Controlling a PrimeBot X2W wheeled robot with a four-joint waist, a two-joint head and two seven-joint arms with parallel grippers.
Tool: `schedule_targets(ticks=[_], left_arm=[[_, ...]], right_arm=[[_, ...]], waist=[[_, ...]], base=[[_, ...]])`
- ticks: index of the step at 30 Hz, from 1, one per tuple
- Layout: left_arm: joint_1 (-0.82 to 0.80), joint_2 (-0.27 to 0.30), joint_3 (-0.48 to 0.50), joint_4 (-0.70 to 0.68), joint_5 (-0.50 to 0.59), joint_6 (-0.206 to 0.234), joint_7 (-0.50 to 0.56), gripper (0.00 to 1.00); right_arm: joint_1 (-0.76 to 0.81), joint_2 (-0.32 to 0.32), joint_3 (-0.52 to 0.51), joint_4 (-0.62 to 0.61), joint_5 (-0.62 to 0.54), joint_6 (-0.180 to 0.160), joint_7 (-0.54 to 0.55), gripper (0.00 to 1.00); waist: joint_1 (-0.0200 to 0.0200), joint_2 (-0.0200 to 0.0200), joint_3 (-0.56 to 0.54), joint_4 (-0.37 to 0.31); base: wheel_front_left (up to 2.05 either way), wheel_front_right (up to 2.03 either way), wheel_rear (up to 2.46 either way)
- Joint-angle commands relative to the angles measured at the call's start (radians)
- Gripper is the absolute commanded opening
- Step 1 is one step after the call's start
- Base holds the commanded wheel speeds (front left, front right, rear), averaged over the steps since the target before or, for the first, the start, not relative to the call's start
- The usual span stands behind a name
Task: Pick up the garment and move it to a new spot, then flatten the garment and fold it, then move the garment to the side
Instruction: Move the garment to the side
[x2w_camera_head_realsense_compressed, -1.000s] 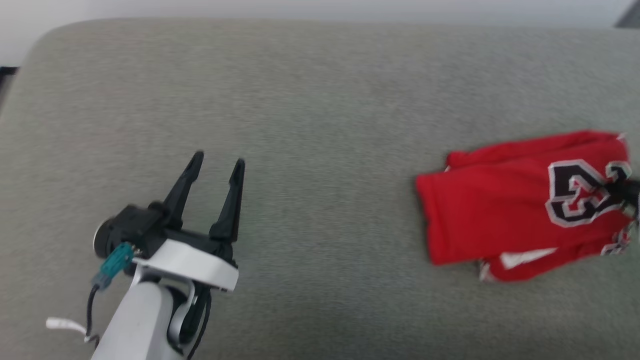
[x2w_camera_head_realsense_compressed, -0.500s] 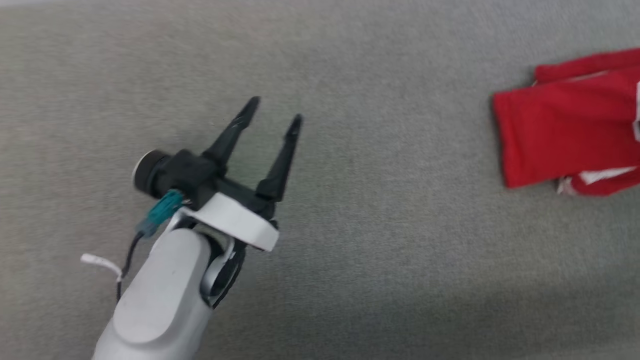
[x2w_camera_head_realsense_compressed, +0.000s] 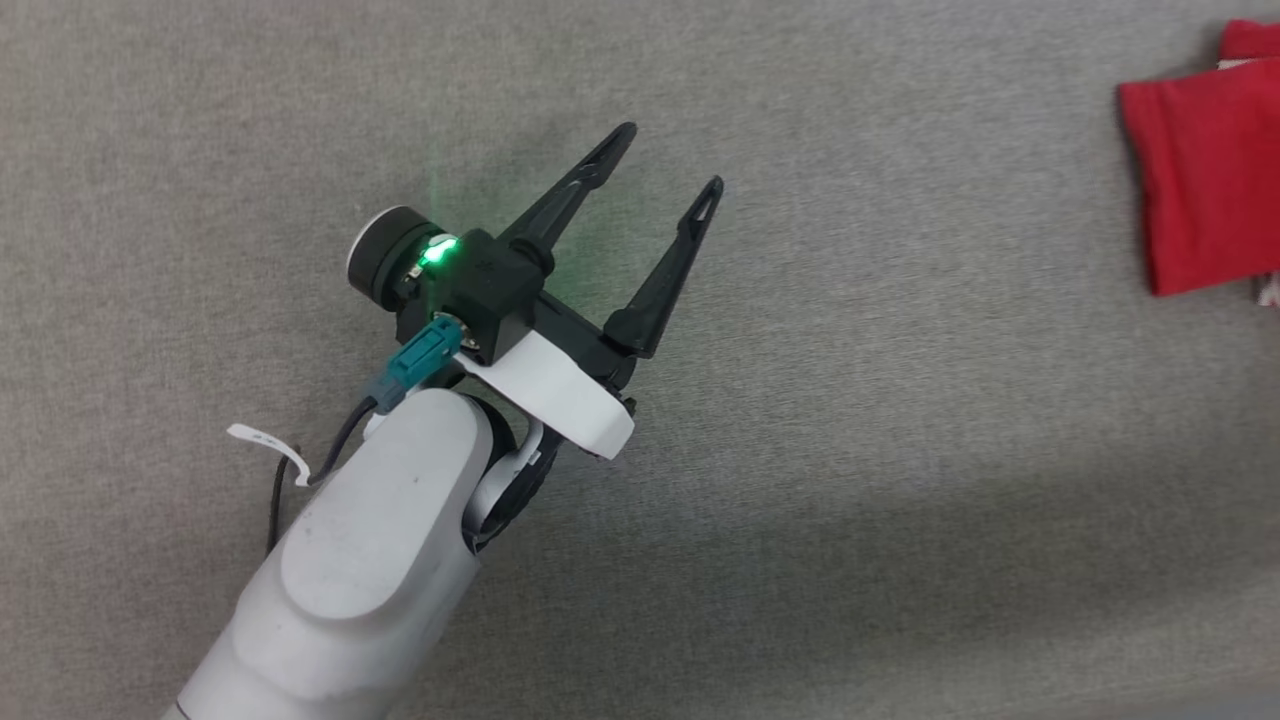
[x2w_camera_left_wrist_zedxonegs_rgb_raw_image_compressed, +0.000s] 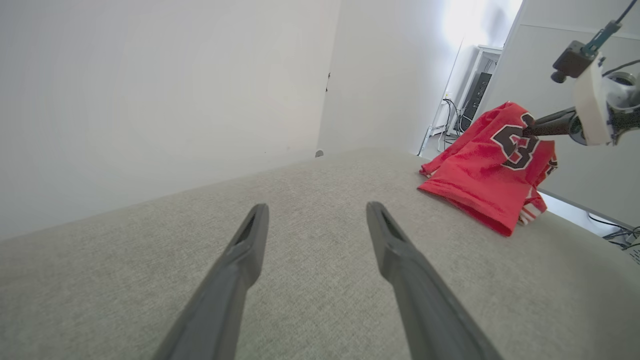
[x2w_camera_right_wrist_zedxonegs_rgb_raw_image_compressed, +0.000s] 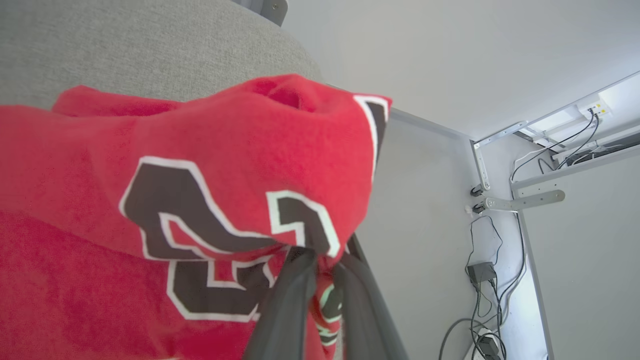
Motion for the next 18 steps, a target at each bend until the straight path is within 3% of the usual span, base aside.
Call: schedule_targets(ticks=[1, 7, 8, 9, 10, 11, 18], left_arm=[[-0.014, 0.001, -0.001, 0.003, -0.013, -0.003, -0.005, 1.00], [-0.019, 0.003, 0.010, 0.002, -0.017, -0.003, -0.005, 1.00], [-0.016, 0.005, 0.016, 0.001, -0.017, -0.003, -0.005, 1.00], [-0.011, 0.004, 0.024, -0.003, -0.019, -0.003, -0.005, 1.00], [-0.007, 0.004, 0.031, -0.008, -0.019, -0.003, -0.005, 1.00], [-0.001, 0.006, 0.040, -0.011, -0.020, -0.003, -0.005, 1.00], [0.040, 0.014, 0.098, -0.031, -0.021, -0.003, -0.005, 1.00]], right_arm=[[-0.025, 0.017, 0.006, 0.034, -0.023, -0.001, -0.027, 0.00], [-0.090, 0.089, 0.013, 0.196, -0.054, -0.001, -0.070, 0.00], [-0.101, 0.098, 0.012, 0.214, -0.053, -0.001, -0.076, 0.07], [-0.112, 0.102, 0.011, 0.228, -0.052, -0.001, -0.083, 0.31], [-0.118, 0.105, 0.017, 0.244, -0.056, -0.001, -0.081, 0.49], [-0.120, 0.113, 0.022, 0.249, -0.050, -0.001, -0.077, 1.00], [-0.136, 0.118, 0.017, 0.269, 0.008, -0.001, -0.125, 1.00]], waist=[[0.0000, 0.0000, 0.015, 0.010], [0.0000, 0.0000, 0.031, 0.036], [0.0000, 0.0000, 0.031, 0.038], [0.0000, 0.0000, 0.030, 0.040], [0.0000, 0.0000, 0.028, 0.042], [0.0000, 0.0000, 0.025, 0.042], [0.0000, 0.0000, -0.011, 0.044]], base=[[0.00, 0.00, 0.00], [0.00, 0.00, 0.00], [0.00, 0.00, 0.00], [0.00, 0.00, 0.00], [0.00, 0.00, 0.00], [0.00, 0.00, 0.00], [0.00, 0.00, 0.00]])
